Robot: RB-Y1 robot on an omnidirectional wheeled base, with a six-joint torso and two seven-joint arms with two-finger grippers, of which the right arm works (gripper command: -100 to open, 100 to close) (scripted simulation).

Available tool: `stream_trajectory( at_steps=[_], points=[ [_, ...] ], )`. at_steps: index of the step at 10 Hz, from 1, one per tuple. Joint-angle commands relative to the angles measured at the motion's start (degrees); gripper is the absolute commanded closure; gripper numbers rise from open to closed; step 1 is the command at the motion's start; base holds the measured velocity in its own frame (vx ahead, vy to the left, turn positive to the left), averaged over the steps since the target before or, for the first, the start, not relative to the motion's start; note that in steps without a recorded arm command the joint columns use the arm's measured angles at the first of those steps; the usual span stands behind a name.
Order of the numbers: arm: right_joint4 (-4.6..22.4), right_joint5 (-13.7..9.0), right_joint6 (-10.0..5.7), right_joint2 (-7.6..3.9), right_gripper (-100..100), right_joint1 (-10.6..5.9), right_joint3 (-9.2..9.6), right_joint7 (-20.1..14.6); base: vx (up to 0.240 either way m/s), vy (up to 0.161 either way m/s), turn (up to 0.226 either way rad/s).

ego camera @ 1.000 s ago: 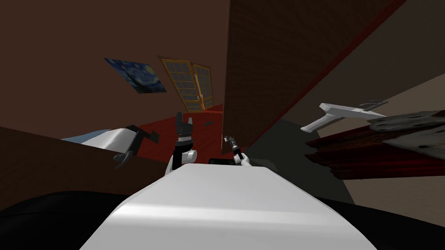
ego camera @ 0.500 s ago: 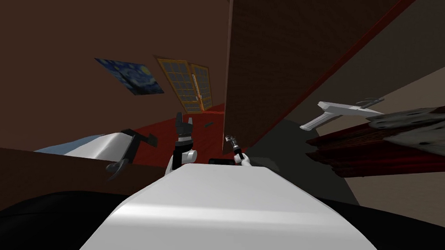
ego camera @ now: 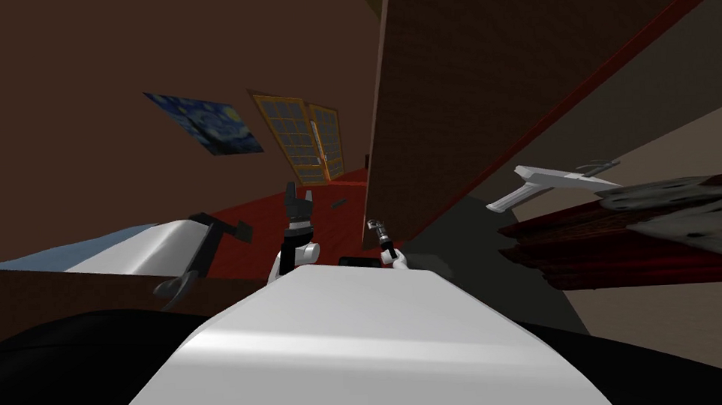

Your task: Push the door open

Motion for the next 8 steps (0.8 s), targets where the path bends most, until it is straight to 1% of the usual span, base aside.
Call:
stream_trajectory(
  at_steps=[1,3,4,6,7,8],
  points=[
    [-0.2,-0.5,-0.45,-0.78,100,-0.42,-1.01,0.2,0.192,0.094,-0.036],
    [-0.1,-1.1,-0.47,-1.25,100,-0.44,-2.25,0.7,0.189,0.114,-0.035],
    [-0.1,-1.1,-0.47,-1.25,100,-0.44,-2.25,0.7,0.125,0.089,-0.036],
    [0.1,-2.0,-0.49,-1.75,100,-0.47,-4.06,1.4,0.175,0.129,-0.062],
    [0.1,-2.0,-0.49,-1.75,100,-0.47,-4.06,1.4,0.142,0.098,-0.053],
    [0.1,-2.6,-0.50,-1.95,100,-0.49,-5.24,1.8,0.137,0.105,-0.061]
  ],
)
